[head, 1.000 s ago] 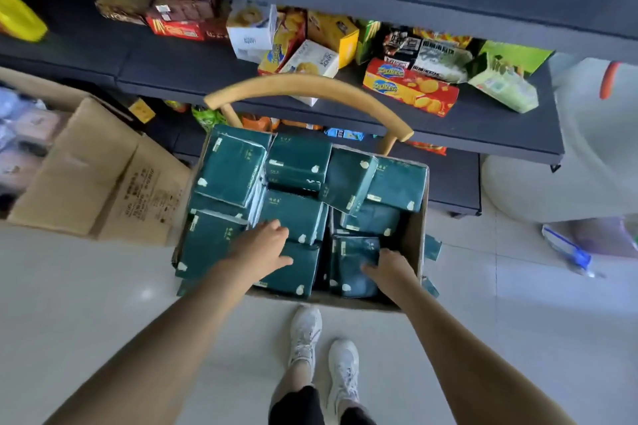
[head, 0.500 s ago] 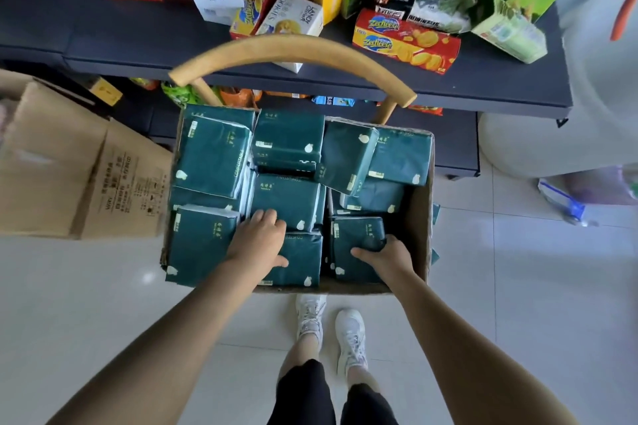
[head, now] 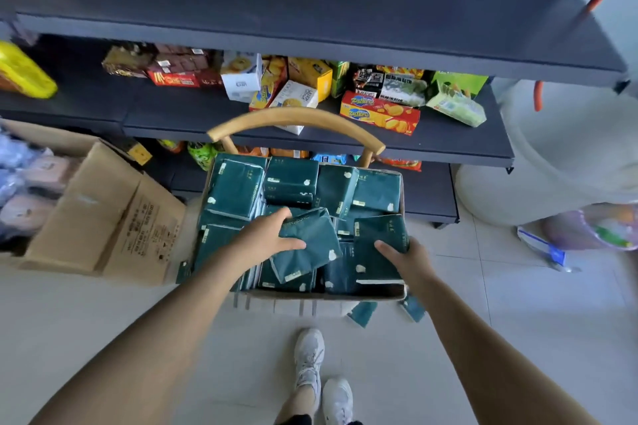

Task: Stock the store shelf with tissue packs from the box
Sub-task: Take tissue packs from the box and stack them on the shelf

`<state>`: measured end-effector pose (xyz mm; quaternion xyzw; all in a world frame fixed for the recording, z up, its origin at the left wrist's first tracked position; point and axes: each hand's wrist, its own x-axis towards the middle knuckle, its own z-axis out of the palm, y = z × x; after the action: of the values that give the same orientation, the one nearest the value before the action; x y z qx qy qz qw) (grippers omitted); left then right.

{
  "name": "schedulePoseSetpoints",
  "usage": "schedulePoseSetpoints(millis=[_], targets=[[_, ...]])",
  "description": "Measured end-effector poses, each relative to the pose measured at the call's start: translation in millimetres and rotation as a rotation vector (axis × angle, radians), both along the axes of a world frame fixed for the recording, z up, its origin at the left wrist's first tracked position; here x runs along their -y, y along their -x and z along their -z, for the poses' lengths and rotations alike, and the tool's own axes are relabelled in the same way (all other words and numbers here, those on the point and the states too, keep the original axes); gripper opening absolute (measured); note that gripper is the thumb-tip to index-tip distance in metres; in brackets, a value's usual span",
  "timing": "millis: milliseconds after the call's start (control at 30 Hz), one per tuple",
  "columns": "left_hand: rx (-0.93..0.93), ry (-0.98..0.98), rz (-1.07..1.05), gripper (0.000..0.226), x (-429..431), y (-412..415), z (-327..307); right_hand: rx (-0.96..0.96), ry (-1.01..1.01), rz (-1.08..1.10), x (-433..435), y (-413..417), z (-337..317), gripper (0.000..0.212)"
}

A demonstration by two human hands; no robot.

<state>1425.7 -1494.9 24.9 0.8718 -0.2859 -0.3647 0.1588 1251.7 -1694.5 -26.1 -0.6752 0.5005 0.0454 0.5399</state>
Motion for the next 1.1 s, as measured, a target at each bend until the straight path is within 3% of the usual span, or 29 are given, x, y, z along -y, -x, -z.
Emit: schedulePoseSetpoints(millis=[200,267,367,500,767,900,1000,1100], targets=[[0.112,0.177,-0.245,0.062,-31.3,5.0,-97.2,0.166,0.03,-0.121,2.4,-18.8,-88.0,0.039],[0.121,0.275,-0.317,0.052,-47.2,6.5,-132.0,0.21,0.081,-0.163,-3.8,-27.6,-124.6,0.044],[0.146,0.375,-0.366,0.037,-72.6,4.0,-181.3,0.304,0.123,-0.212,-22.3,-42.1,-183.2,0.034],[0.179,0.475,-0.439,0.031,-108.9,-18.3,-235.5,0.401,0.182,-0.265,-51.7,-74.1,-251.1,0.026],[0.289,0.637,-0.343,0.03,-186.0,-119.2,-327.4,0.536,0.404,-0.242,-117.3,-176.7,-348.6,0.032],[0.364,0.64,-0.226,0.03,-217.0,-181.5,-365.9,0.552,0.412,-0.191,-150.4,-226.9,-377.8,0.056],[0.419,0.628,-0.131,0.033,-231.2,-222.4,-390.1,0.545,0.45,-0.154,-173.8,-257.2,-399.3,0.053],[0.492,0.657,-0.105,0.05,-238.5,-253.7,-408.5,0.548,0.487,-0.145,-188.8,-282.5,-420.8,0.045]])
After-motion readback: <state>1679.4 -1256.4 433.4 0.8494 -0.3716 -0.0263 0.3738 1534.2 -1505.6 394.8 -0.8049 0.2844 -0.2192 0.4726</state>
